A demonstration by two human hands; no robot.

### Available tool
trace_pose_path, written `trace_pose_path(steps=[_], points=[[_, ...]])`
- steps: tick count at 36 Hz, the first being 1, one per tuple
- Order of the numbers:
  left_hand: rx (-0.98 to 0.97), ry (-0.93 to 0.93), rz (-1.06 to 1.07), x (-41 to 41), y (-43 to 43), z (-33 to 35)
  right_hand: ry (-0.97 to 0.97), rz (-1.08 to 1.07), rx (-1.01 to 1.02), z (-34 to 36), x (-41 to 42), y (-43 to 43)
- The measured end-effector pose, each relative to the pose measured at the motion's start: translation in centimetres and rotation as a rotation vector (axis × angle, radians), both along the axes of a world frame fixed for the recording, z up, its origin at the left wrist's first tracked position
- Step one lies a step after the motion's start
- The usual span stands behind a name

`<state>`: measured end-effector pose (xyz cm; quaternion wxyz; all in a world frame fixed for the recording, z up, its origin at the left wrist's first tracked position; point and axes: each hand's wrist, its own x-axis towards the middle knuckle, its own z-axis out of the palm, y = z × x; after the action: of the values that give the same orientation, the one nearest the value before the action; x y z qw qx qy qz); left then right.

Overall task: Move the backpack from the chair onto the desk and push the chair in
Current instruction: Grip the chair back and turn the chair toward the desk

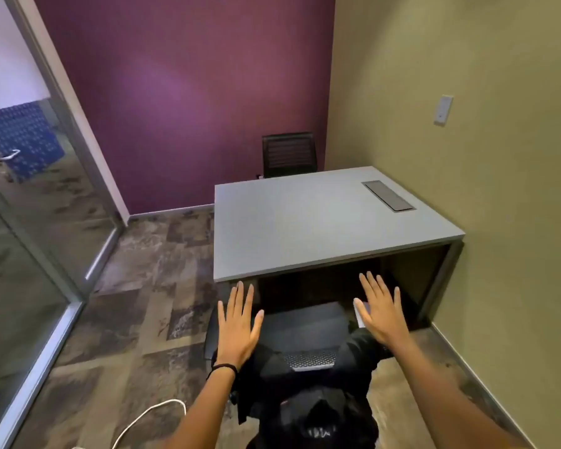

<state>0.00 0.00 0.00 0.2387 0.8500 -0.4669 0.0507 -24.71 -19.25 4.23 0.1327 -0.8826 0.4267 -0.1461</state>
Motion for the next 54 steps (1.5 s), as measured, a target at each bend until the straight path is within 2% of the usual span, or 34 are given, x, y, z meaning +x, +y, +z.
trace_pose_path(steps=[7, 11, 23, 34, 42, 49, 54], points=[[0.146, 0.122, 0.043, -1.2, 1.2, -2.9, 0.054, 0.019, 0.126, -2.3, -0.4, 1.5], [0.264, 0.154, -0.016, -1.2, 1.8, -4.0, 0.114, 0.054, 0.177, -3.7, 0.1, 2.1], [0.395, 0.355, 0.058, -1.0, 1.9, -4.1, 0.181, 0.097, 0.288, -7.0, 0.7, 2.5], [0.581, 0.45, 0.164, 0.0, 0.5, -3.1, 0.164, 0.093, 0.165, -7.9, 0.3, 2.9], [0.758, 0.501, 0.255, 0.3, -0.6, -2.1, 0.312, 0.323, 0.167, -6.6, 0.6, 1.7], [0.825, 0.5, 0.332, 0.7, -1.6, -2.1, 0.227, 0.313, 0.166, -6.9, 0.4, 1.6], [0.87, 0.533, 0.281, 1.2, -1.8, -1.9, 0.194, 0.312, 0.184, -6.7, 0.4, 1.6]])
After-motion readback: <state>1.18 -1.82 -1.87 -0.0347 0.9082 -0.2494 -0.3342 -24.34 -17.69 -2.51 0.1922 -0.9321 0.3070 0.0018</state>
